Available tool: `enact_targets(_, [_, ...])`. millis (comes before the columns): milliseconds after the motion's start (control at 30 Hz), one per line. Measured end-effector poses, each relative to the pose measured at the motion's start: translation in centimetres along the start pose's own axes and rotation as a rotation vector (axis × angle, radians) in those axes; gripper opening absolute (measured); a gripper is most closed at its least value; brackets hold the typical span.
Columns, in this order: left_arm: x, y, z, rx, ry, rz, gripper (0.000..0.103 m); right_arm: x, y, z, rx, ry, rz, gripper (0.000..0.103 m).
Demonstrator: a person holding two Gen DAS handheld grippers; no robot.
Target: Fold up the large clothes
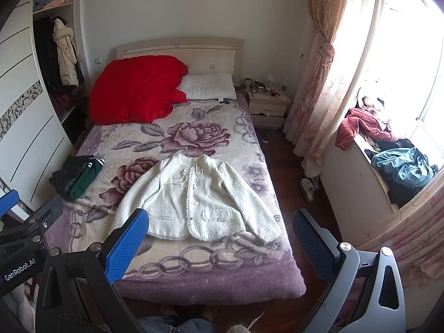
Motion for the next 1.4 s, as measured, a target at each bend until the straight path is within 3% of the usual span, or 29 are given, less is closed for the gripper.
enact_targets(433, [-0.3, 0.4, -0.6, 0.012, 0.01, 0.002, 0.103, -0.2, -0.3, -0.3, 0.001, 0.011, 0.001, 0.103])
enact_targets(600, [-0.6, 4.9, -3.1, 0.005, 0.01, 0.018, 0.103, -0.9, 2.7, 0.2, -0.002, 0.086, -0.064, 0.103])
enact_targets(667, [-0.4, 7.7, -4.1, -0.024, 0.032, 0.017, 0.103, -0.2, 5.7, 0.6, -0.004, 0.133, -0.109, 0.103])
enact_targets(800, [1.1, 13.7, -5.9, -0.066, 0.069, -0.01, 0.103, 2.5, 14.0, 3.2, 0.082, 0.236, -0.233, 0.103])
enact_targets(1000, [5.7, 25.4, -8.3, -0.129, 0.041, -0.151, 0.103, 10.2, 28.7, 9.1, 0.155, 0.387, -0.444, 0.103])
enact_targets(1067, [7.3, 28.7, -8.8, -0.166, 0.028, -0.2, 0.103, 13.3, 34.0, 11.2, 0.163, 0.438, -0.495, 0.093])
enact_targets(1133, [8.8, 31.8, -9.2, -0.212, 0.019, -0.242, 0.103, 16.9, 39.7, 13.0, 0.167, 0.478, -0.558, 0.057])
enact_targets(1167, [9.6, 33.2, -9.4, -0.236, 0.012, -0.262, 0.103, 19.0, 43.0, 14.0, 0.17, 0.49, -0.608, 0.054])
enact_targets(1300, [12.4, 38.4, -9.3, -0.304, -0.002, -0.328, 0.103, 25.7, 53.9, 16.6, 0.135, 0.566, -0.748, 0.054])
enact_targets(1400, [14.9, 42.8, -9.1, -0.341, -0.023, -0.38, 0.103, 29.7, 61.3, 18.2, 0.092, 0.648, -0.823, 0.064])
Point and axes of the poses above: each gripper's, at about its wrist camera, not at the fingertips, and y roughly the way its jaws point, z to its right, x to its underside, the point moved 9 cm from there along y, roughly the way its jaws point, and after that the axes turned 12 degrees about x, right-handed, at the moved point
